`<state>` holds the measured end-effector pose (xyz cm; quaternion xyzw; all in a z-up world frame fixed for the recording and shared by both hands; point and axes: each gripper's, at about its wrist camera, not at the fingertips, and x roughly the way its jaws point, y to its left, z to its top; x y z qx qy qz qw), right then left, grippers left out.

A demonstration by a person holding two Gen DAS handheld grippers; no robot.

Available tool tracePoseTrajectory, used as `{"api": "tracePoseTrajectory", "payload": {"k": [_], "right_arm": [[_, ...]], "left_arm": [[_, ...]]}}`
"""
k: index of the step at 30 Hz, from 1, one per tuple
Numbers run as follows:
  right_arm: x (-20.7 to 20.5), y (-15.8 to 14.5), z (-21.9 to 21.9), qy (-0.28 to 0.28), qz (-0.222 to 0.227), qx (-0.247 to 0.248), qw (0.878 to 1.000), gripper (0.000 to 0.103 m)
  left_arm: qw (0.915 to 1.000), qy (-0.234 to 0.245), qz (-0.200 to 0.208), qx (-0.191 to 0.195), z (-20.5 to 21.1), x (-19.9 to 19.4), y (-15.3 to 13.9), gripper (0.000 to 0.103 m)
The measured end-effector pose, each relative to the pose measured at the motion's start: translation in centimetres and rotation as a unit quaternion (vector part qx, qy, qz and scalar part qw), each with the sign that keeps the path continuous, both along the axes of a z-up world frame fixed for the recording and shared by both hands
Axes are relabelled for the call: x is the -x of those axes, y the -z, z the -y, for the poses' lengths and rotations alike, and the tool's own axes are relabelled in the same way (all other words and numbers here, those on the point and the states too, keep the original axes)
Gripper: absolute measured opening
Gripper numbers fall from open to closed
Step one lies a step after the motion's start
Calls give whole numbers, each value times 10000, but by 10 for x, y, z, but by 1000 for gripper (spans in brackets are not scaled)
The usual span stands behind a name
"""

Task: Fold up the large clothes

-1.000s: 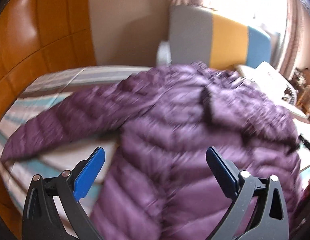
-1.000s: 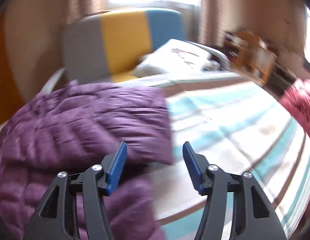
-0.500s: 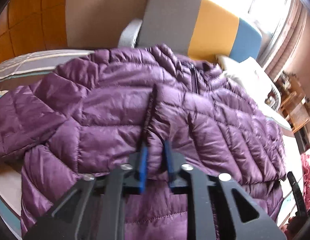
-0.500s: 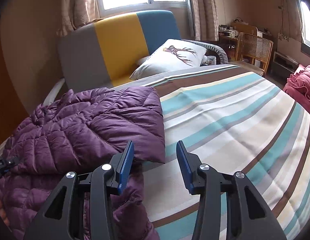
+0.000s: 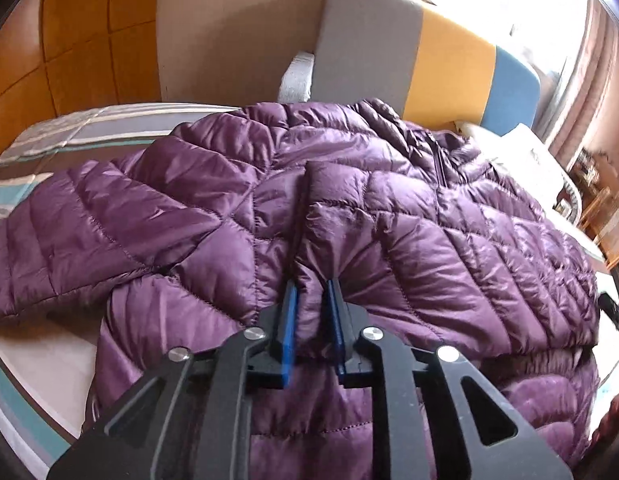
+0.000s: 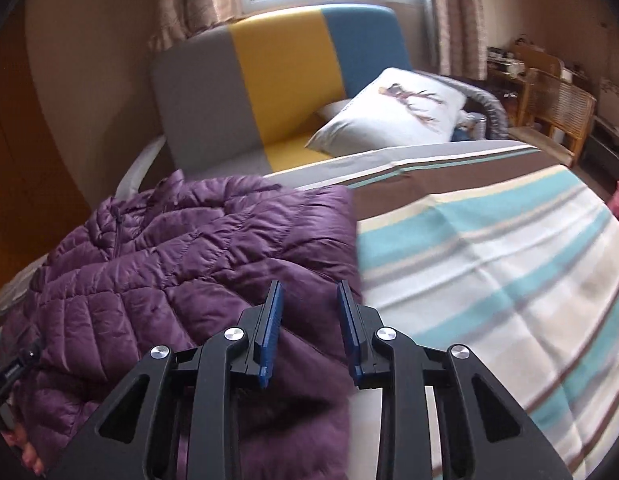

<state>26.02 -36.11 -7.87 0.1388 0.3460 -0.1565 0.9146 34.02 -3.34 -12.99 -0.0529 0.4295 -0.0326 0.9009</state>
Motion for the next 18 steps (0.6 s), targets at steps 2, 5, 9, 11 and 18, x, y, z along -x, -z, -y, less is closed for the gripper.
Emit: {"api": "tracePoseTrajectory", "payload": {"k": [2,5,9,11,18], "right_arm": [[-17,8,0,-56,-164,122,9998,28],[-32,23,6,20,-478,143,9988,25],[-40,38,11,126,-675,203,9974,24],[-41,39,8,129,-696,295,9971,24],[-6,11,-7,-15,-387,281,9989,24]], "left_arm": [[9999,29,11,-102,3,1,1,19],[9999,68,12,-151,7,-1,3,22],[9994,135,44,-324,11,1,4,27],[9991,141,49,-409,14,0,4,27],[9994,129,52,-312,13,-1,4,34]]}}
